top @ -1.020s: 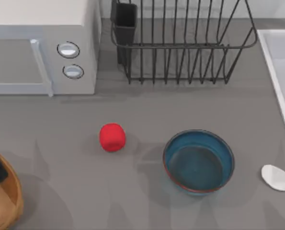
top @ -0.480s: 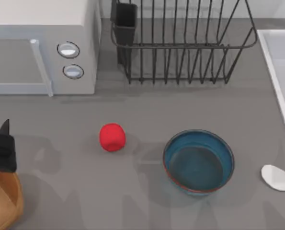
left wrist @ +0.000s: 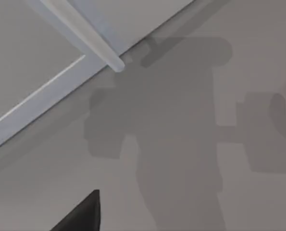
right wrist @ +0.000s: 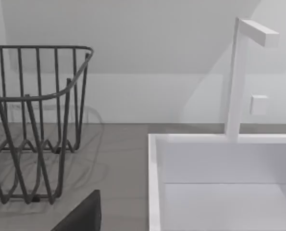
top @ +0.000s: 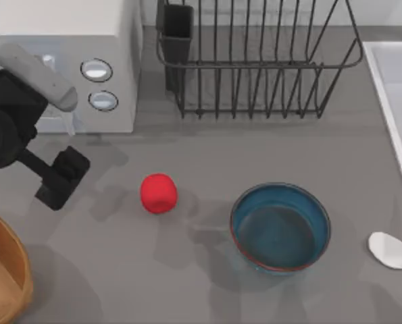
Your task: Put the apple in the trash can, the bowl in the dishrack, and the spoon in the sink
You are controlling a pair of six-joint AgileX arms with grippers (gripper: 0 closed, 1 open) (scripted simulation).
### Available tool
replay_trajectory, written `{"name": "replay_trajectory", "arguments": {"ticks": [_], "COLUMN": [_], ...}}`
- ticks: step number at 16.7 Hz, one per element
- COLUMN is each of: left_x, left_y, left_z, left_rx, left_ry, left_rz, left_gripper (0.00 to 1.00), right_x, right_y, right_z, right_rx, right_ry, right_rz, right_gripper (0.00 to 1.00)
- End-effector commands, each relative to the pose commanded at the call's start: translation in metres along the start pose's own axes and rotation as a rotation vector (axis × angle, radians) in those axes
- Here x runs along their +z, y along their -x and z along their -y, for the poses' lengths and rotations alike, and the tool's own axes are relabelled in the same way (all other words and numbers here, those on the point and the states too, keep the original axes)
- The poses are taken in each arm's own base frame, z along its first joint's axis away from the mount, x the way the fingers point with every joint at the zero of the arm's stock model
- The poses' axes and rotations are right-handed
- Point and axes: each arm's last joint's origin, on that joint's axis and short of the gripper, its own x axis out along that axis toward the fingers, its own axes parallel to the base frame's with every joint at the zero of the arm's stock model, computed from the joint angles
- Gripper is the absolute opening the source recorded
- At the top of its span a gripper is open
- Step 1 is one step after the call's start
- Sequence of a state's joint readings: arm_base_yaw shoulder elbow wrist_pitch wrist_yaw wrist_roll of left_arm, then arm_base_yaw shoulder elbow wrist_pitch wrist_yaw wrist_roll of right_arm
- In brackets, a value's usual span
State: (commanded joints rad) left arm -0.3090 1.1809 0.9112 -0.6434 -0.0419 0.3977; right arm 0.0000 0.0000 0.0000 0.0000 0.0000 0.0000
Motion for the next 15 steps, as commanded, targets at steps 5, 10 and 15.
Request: {"name": "replay_trajectory", "arguments": {"ticks": [5,10,15], "left_x": [0.068,0.102,0.109], "left_y": [-0.063,-0.128,-0.158], "left_z": [0.015,0.049,0.067], "left_rx": [-0.21,-0.387,-0.464], "left_ry": [-0.306,-0.539,-0.632], "left_rz": [-0.244,-0.417,-0.487], "left_gripper": [1.0,1.0,1.0], "right_x": [0.0,0.0,0.0], "right_y": [0.0,0.0,0.0], "right_z": [0.0,0.0,0.0], "right_rx": [0.0,0.0,0.0], "right_ry": [0.0,0.0,0.0], "right_rz": [0.0,0.0,0.0], "right_gripper": [1.0,1.0,1.0]}}
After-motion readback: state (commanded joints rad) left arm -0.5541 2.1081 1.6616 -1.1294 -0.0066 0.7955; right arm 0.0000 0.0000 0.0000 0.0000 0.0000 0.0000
